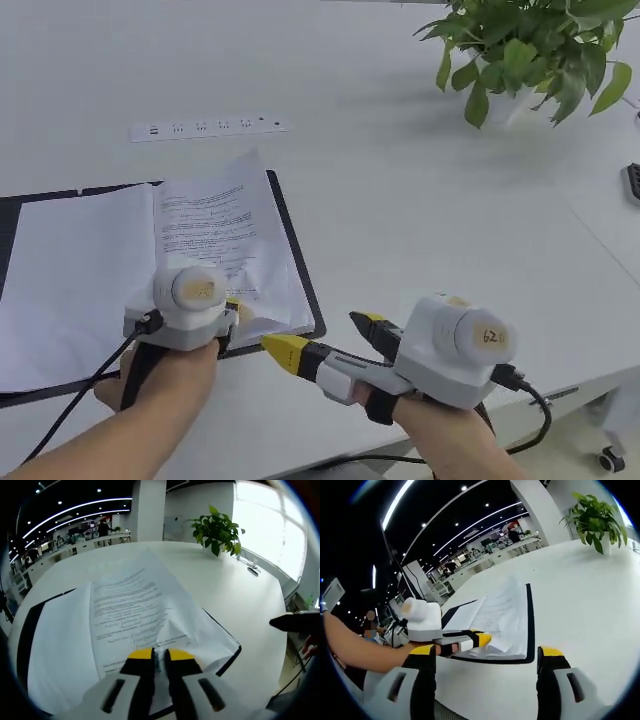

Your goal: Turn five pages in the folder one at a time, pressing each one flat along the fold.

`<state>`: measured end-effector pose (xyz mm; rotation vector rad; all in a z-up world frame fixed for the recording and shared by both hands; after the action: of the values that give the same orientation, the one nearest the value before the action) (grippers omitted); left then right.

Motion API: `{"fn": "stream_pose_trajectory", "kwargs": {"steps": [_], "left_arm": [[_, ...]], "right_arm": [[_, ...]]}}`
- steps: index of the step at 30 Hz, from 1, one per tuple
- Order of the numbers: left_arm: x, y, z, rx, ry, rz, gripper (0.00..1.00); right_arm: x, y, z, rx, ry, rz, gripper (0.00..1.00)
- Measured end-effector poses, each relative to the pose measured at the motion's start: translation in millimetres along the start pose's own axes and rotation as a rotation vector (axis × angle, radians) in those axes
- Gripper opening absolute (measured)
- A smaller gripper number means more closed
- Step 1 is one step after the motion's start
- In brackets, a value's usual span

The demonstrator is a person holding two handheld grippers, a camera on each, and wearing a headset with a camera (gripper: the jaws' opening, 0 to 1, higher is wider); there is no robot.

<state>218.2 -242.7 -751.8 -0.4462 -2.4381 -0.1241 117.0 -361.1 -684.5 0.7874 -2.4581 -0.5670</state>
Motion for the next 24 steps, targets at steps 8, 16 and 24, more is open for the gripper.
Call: {"fn": "stream_pose_trajectory", "kwargs": {"steps": [8,16,24], "left_arm": [[0.1,0.3,0.0,0.02,0.0,0.011,0.08],[0.5,0.3,0.0,0.032,0.0,0.009,0.08],[1.0,0.0,-0.1,0.03,-0.002,0.009,0.08]], "right_arm": [[-41.0,-13.0,-9.7,-0.073,0.034,-0.08,0.61],[-76.1,-39.1,-15.0,-0.138,0.059,-0.079,0.53],[-88.9,-50.6,-16.4,-0.182,0.057,-0.074,0.53]]}}
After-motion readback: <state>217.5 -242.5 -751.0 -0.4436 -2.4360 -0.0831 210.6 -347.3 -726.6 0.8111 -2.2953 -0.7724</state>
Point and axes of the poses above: the centre of the closed fingertips' face, and the gripper's own axes: x roughly backward along the fingers, y roughly to its left, z roughly out of its underside, the point moved 5 cm from there along x, roughly backward along the fingers, and after that the axes turned 8 degrees about -z, right-handed, at the moved point
